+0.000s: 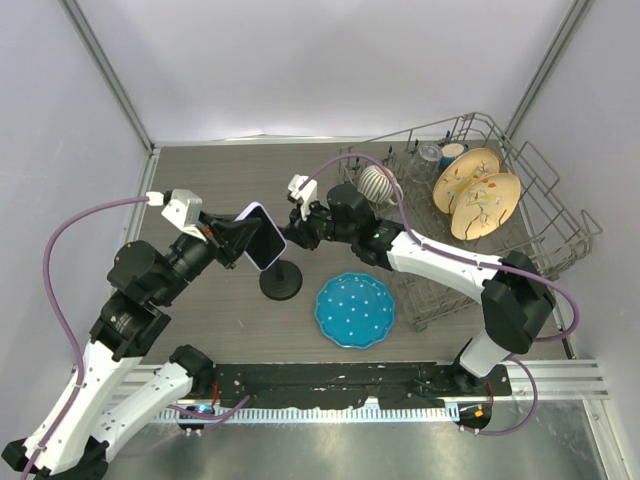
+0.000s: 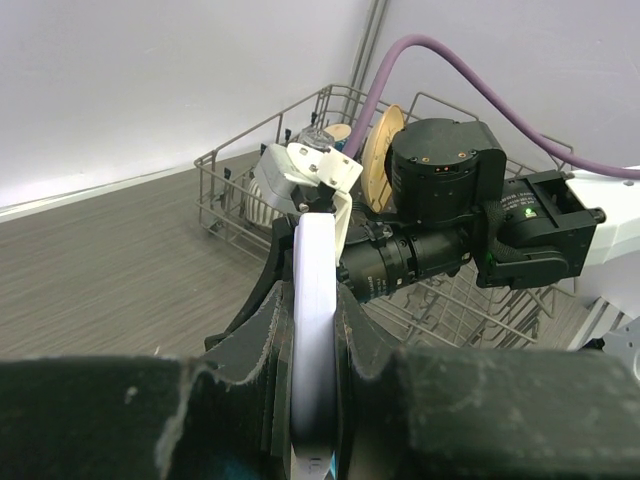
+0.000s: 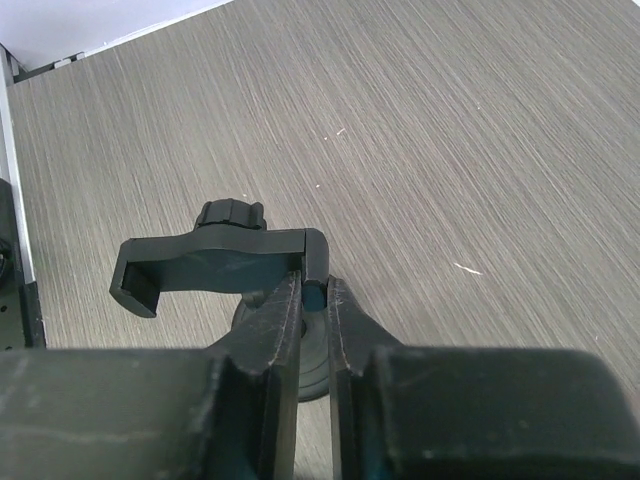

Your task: Place the phone on the phone stand

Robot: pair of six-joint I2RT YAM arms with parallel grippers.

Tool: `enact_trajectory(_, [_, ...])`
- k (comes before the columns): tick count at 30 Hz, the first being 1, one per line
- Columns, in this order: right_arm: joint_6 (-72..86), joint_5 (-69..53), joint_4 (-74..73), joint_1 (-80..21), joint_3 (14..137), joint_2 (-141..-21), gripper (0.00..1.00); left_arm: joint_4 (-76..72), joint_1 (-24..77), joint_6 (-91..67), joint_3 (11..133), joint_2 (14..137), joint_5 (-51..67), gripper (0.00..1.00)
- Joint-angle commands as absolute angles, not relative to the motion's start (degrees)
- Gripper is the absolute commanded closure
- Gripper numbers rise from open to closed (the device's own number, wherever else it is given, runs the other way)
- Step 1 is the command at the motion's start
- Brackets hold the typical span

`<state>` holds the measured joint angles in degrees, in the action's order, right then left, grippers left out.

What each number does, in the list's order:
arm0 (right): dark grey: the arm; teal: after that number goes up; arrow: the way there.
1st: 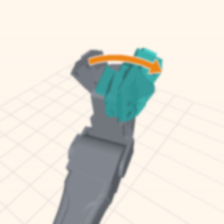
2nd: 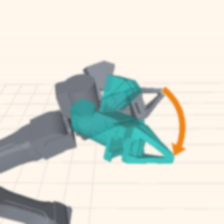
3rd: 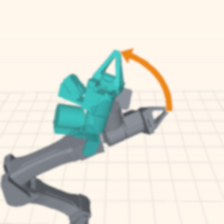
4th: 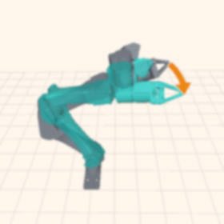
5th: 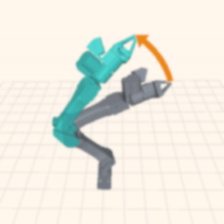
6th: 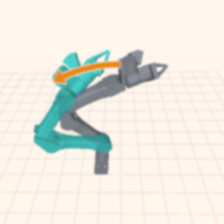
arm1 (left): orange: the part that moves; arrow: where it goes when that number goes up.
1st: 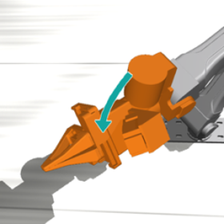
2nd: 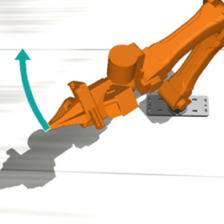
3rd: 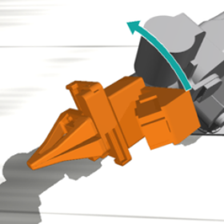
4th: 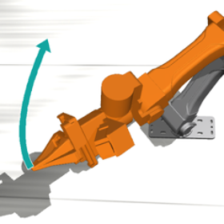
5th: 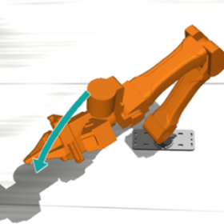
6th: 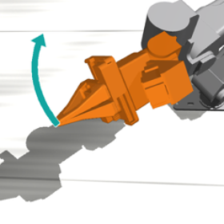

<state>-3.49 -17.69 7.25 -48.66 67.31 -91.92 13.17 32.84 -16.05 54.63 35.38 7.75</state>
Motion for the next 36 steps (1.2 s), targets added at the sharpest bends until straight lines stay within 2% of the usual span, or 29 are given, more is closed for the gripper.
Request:
enact_trajectory(1, [-3.7,-19.2,8.7,-49.0,70.2,-91.8,0.92,8.7,32.8,-15.8,57.0,34.8,9.1,1.00])
enact_trajectory(4, [-4.0,-19.2,9.3,-49.0,69.4,-91.4,0.99,9.0,32.8,-15.8,56.8,34.6,9.0,1.00])
enact_trajectory(10, [-2.2,-18.3,10.6,-49.3,68.2,-90.8,0.99,9.1,32.8,-15.8,56.6,34.6,8.6,1.00])
enact_trajectory(17, [8.2,-7.4,17.2,-50.5,63.9,-88.9,0.99,11.4,32.8,-17.2,57.0,35.9,3.0,1.00])
enact_trajectory(25, [7.1,-8.7,18.8,-50.5,61.3,-87.1,0.99,16.7,32.7,-17.8,59.6,42.4,3.8,1.00])
enact_trajectory(32, [4.3,-15.7,19.0,-49.1,60.4,-86.0,0.99,6.7,31.3,-18.7,58.5,43.9,26.8,1.00])
enact_trajectory(35, [6.4,-23.2,20.6,-46.7,60.0,-86.8,0.99,0.8,30.1,-20.9,58.1,48.5,39.6,1.00])
enact_trajectory(36, [6.8,-24.9,21.5,-46.1,60.1,-87.1,0.99,-2.5,29.7,-22.0,57.5,49.6,48.3,1.00])
